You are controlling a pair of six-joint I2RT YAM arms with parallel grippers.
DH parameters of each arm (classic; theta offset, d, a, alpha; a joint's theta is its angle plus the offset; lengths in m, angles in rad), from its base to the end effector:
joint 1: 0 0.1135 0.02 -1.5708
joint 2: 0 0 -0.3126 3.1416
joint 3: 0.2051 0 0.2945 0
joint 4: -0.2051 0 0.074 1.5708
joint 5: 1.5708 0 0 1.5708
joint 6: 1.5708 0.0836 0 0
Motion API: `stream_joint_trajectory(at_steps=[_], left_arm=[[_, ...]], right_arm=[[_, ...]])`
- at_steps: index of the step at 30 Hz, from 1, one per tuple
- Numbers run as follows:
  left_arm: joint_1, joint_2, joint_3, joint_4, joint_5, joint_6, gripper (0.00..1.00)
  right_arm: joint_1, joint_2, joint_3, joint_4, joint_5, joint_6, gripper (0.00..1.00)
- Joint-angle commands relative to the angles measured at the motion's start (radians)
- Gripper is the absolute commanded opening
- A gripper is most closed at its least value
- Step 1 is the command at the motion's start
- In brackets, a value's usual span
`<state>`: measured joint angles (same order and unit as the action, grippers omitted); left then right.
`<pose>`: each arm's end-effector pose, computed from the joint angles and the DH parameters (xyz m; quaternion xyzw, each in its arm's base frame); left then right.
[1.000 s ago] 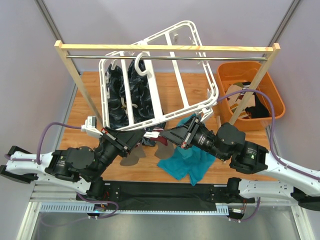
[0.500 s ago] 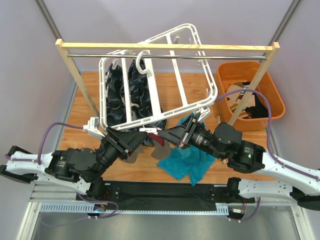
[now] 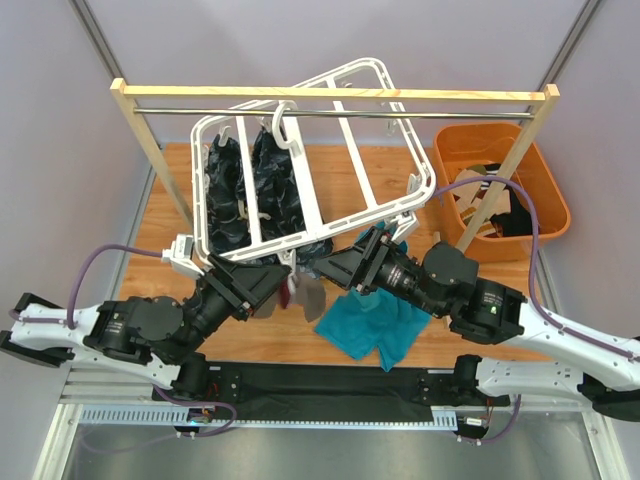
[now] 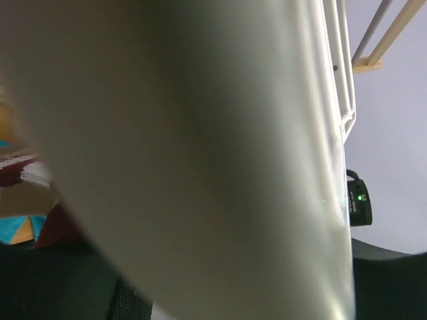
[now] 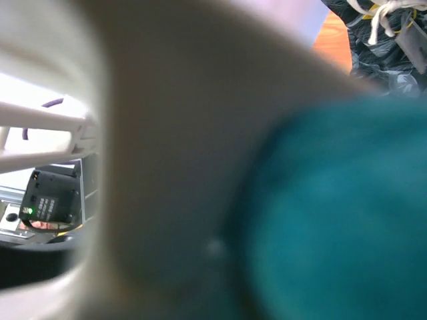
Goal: Clip the socks to the hanger
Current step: Clamp the sock onto the hanger.
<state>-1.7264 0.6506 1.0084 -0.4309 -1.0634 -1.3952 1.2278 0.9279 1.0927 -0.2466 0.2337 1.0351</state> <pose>0.0513 -0.1443 0.4516 -0.2364 0.6796 -0.5831 0.3772 0.1063 0.2402 0.4575 0.0084 0.7346 0.5726 0.3638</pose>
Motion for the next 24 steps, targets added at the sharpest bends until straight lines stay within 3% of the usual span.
stream_joint_trajectory(at_steps=[1,7,11,19,24], left_arm=[[-0.001,-0.02,-0.007,-0.008,0.023,0.05,0.64],[-0.001,-0.045,-0.011,-0.054,0.042,0.079,0.59],[-0.001,-0.081,-0.01,-0.089,0.059,0.127,0.54],[-0.001,-0.184,0.001,-0.249,0.135,0.124,0.53],[-0.001,-0.224,0.038,-0.279,0.187,0.174,0.51]], right_arm=[[-0.004,-0.003,0.01,-0.018,0.006,-0.033,0.63],[-0.004,-0.031,0.068,-0.208,-0.061,-0.185,0.64],[-0.004,-0.067,0.108,-0.348,-0.131,-0.358,0.57],[-0.004,-0.254,0.165,-0.653,0.064,-0.53,0.46],[-0.004,-0.305,0.154,-0.718,0.117,-0.529,0.45]])
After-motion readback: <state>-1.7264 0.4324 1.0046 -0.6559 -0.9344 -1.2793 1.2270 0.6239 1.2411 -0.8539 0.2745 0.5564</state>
